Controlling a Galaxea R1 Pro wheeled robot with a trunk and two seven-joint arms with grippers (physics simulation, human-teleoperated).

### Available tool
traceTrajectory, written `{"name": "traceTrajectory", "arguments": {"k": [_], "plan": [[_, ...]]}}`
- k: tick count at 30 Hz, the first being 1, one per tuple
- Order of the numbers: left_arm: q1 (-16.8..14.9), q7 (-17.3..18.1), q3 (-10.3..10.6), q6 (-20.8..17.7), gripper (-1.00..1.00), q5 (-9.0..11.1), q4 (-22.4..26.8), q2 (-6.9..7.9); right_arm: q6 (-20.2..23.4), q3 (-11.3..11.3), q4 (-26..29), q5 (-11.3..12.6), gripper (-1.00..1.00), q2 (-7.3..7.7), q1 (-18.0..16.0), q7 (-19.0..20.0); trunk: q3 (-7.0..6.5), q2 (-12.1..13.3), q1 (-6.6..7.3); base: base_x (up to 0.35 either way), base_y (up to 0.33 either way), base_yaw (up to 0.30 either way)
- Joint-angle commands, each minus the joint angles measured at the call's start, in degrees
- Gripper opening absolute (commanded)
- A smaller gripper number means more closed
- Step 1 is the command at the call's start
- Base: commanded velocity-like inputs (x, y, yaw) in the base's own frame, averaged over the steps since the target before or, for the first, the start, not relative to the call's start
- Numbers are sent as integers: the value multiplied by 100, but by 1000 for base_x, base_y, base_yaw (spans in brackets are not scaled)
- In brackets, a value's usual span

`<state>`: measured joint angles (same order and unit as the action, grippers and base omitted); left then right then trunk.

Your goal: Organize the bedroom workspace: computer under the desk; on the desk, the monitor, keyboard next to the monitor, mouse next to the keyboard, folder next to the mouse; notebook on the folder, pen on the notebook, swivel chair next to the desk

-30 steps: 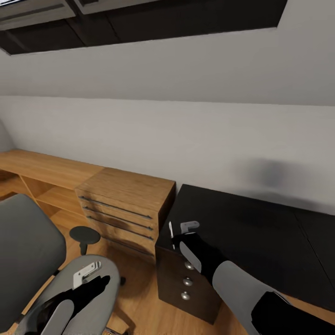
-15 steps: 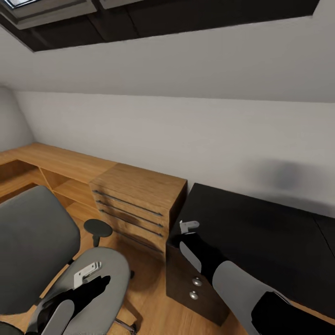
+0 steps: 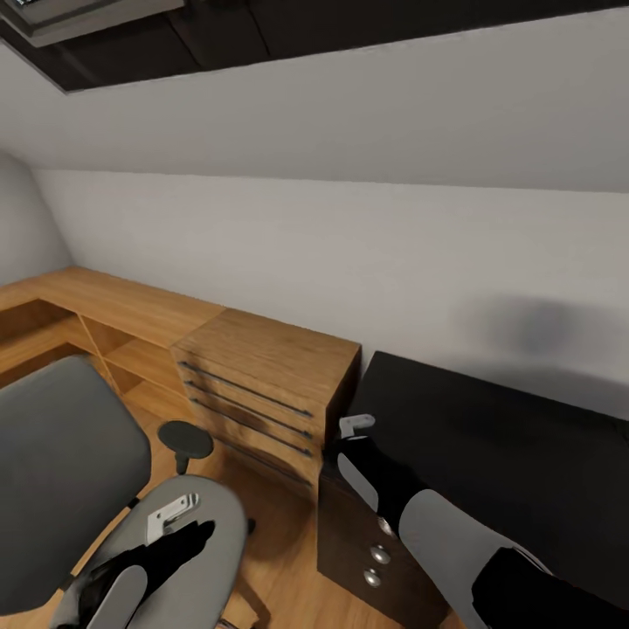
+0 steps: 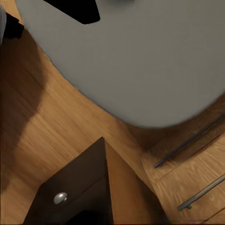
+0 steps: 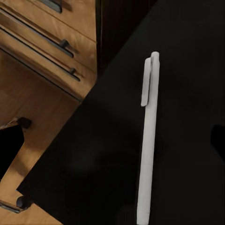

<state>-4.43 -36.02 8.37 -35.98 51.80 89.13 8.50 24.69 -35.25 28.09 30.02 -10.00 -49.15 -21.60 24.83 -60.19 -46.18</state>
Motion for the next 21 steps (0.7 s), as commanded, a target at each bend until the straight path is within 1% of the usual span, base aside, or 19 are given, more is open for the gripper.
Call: {"name": "traceTrajectory", "arguments": {"k": [1, 4, 10, 17, 20, 21], "plan": [[-5, -68, 85, 0, 100, 48, 8, 8, 0, -23, 0, 11, 100, 0, -7, -46, 7, -4, -3, 208, 0, 0], [-5, -78, 177, 2, 100, 68, 8, 10, -81, -14, -9, -108, 100, 0, -7, -48, 7, -4, -3, 91, 0, 0], [-5, -75, 204, 3, 100, 74, 8, 11, -229, -12, -80, -166, 100, 0, -7, -47, 7, -4, -3, 30, 0, 0], [-5, -71, 210, 11, 100, 80, 9, 10, -495, 0, -437, -231, 100, 0, -7, -46, 7, -4, -3, 180, 0, 0], [-5, -72, 187, 195, 100, 76, 37, 11, -533, 1, -484, -241, 100, 0, -7, -46, 7, -4, -3, 14, 0, 0], [-5, -68, 183, 300, 100, 76, 49, 11, -567, 5, -527, -240, 100, 0, -7, -46, 25, -44, -25, 5, 0, 0]]}}
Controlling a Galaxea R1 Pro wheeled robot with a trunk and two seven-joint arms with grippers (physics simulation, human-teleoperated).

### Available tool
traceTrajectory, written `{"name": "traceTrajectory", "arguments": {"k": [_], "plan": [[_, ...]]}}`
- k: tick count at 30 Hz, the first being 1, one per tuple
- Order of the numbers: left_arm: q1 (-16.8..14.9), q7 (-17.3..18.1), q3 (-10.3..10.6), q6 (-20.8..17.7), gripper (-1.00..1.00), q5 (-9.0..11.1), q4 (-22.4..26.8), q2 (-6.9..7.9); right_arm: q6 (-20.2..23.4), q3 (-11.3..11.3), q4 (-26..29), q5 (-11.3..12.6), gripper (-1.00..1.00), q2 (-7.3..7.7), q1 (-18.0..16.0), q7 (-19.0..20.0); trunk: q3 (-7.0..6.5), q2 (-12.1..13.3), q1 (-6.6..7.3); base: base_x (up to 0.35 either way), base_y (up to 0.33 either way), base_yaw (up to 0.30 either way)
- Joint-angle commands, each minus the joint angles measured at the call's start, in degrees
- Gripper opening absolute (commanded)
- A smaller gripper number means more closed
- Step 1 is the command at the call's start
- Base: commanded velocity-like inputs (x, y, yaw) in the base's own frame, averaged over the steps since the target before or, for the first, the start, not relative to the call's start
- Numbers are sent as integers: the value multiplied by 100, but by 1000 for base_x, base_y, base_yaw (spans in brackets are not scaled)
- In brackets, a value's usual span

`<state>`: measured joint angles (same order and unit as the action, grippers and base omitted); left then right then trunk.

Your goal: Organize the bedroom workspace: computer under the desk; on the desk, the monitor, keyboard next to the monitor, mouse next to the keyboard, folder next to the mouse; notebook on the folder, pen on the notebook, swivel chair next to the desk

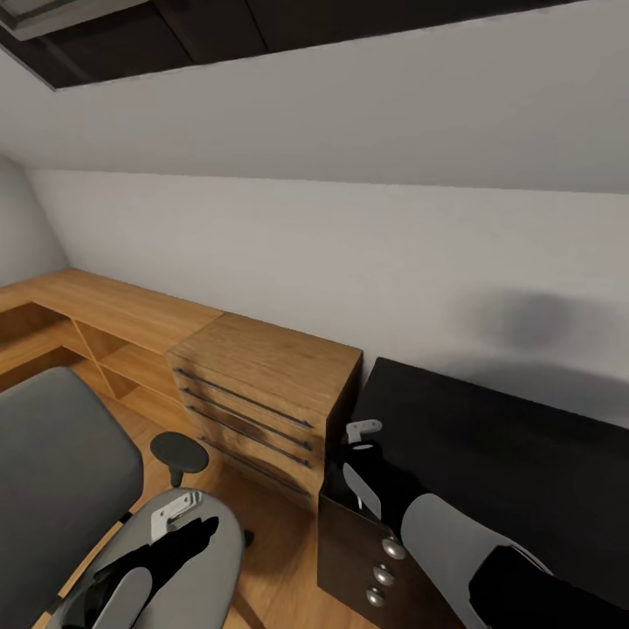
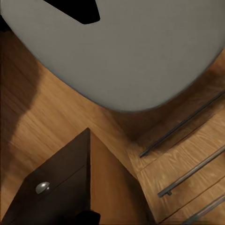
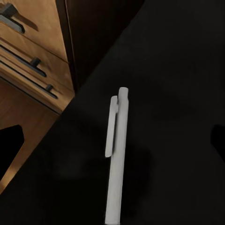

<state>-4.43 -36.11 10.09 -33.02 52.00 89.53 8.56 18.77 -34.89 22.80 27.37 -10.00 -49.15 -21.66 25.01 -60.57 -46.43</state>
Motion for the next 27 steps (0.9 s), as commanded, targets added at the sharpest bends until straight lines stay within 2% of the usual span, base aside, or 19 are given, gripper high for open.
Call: {"name": "traceTrajectory", "arguments": {"k": [1, 5, 27], "plan": [[-5, -58, 9, 29, 100, 56, 11, 6, 7, -30, -13, 24, 100, 0, -7, -40, 25, -46, -23, 4, 0, 0], [-5, -55, 4, 121, 100, 56, 23, 6, -107, -27, -108, 22, 100, 0, -7, -40, 97, -207, -111, 1, 0, 0], [-5, -54, 2, 129, 100, 56, 22, 6, -119, -27, -161, 22, 100, 0, -7, -40, 492, -1089, -594, 0, 0, 0]]}}
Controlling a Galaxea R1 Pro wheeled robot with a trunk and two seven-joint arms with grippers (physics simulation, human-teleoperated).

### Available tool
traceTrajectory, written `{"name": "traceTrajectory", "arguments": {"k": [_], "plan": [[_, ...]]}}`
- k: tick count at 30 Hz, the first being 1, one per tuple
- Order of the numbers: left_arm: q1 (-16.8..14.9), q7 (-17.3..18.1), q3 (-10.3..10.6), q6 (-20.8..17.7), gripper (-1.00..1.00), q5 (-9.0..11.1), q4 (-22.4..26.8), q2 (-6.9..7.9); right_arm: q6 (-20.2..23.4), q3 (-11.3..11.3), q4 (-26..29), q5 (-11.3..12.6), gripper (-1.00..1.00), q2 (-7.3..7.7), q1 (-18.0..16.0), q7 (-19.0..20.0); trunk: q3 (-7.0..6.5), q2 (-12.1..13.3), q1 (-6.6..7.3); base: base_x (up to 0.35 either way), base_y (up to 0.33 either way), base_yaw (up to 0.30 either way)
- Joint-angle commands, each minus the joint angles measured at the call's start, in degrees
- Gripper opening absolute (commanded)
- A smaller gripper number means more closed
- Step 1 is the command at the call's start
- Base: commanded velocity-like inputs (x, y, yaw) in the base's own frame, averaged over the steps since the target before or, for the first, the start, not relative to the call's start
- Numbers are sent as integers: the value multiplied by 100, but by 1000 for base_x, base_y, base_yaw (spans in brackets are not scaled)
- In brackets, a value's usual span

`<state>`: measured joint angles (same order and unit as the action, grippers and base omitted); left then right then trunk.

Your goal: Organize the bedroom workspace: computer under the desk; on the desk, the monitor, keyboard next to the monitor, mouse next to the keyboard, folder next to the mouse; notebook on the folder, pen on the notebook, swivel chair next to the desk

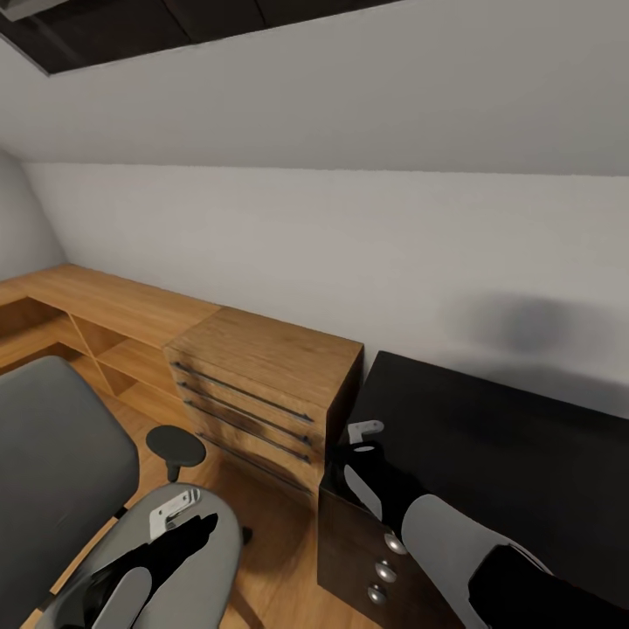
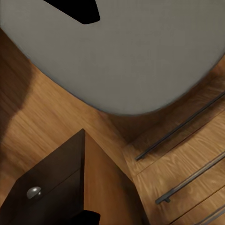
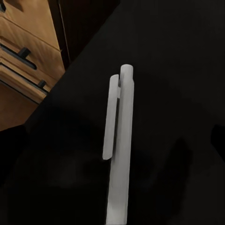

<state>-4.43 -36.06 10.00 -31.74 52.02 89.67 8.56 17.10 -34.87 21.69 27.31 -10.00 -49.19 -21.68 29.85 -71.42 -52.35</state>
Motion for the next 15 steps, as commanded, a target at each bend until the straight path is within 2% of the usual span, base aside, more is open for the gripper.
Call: {"name": "traceTrajectory", "arguments": {"k": [1, 11, 12, 15], "plan": [[-5, -59, 11, 1, 100, 54, 8, 6, 48, -29, -51, 29, 100, 0, -3, -38, 8, -4, -2, 0, 0, 0], [-5, -59, 11, 1, 100, 63, 7, 6, 50, -29, -51, 29, 100, 0, -3, -45, 8, -4, -2, 0, 0, 0], [-5, -59, 11, 1, 100, 63, 7, 6, 56, -29, -51, 29, -100, 0, -3, -44, 8, -4, -2, 0, 0, 0], [-5, -59, 11, 1, 100, 63, 7, 6, 67, -29, -48, 29, -100, 0, -3, -41, 8, -4, -2, 0, 0, 0]]}}
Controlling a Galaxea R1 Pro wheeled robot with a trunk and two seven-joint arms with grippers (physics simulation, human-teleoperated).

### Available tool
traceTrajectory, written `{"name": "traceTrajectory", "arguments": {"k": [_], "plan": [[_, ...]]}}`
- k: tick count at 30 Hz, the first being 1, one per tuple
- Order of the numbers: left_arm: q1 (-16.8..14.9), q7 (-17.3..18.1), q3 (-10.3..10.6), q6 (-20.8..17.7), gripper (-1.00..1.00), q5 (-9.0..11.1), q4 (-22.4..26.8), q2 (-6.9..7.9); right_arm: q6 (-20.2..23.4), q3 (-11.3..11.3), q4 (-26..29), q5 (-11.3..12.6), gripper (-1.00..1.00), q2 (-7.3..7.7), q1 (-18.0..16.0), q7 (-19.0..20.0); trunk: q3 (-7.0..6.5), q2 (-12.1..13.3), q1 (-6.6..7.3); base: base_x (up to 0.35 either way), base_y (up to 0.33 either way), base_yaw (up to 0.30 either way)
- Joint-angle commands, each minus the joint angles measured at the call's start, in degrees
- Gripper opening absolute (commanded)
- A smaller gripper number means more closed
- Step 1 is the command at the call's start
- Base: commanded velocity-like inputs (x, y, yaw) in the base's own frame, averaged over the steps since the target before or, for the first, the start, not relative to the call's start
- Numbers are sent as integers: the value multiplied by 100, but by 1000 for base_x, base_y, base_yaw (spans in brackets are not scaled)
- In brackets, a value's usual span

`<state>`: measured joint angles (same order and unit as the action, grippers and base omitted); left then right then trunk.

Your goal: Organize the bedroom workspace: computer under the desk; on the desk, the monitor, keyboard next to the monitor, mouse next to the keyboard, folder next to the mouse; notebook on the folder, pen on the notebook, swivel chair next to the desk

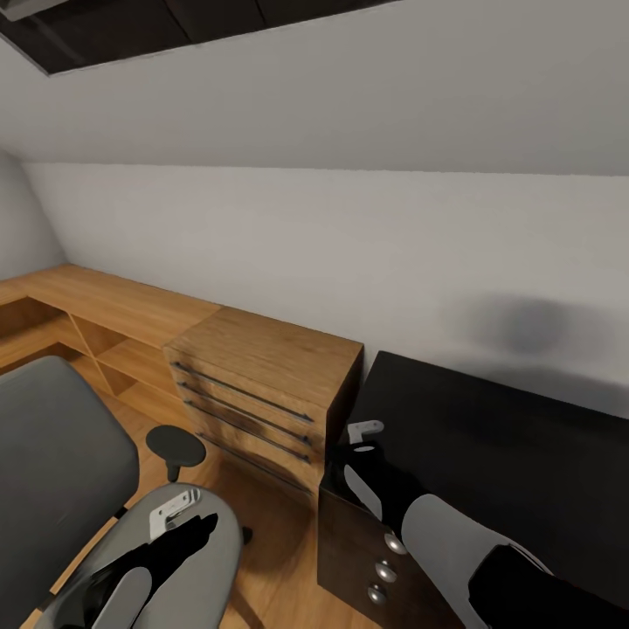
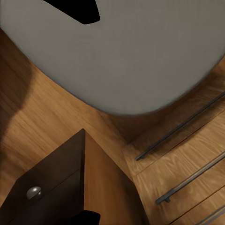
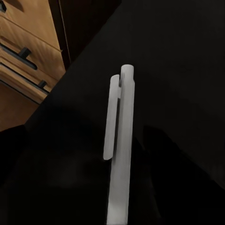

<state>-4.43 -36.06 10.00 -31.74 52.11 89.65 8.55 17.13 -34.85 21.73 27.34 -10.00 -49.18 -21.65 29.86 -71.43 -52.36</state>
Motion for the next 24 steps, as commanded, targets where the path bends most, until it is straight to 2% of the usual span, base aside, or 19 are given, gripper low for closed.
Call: {"name": "traceTrajectory", "arguments": {"k": [1, 24], "plan": [[-5, -59, 11, 1, 100, 54, 9, 6, 64, -31, -52, 25, -100, 0, -3, -45, 7, -3, -1, 0, 0, 0], [-5, -67, 19, 1, 100, 80, -35, 3, 94, -31, -28, 42, -100, 0, -3, -20, 7, -3, -1, 0, 0, 0]]}}
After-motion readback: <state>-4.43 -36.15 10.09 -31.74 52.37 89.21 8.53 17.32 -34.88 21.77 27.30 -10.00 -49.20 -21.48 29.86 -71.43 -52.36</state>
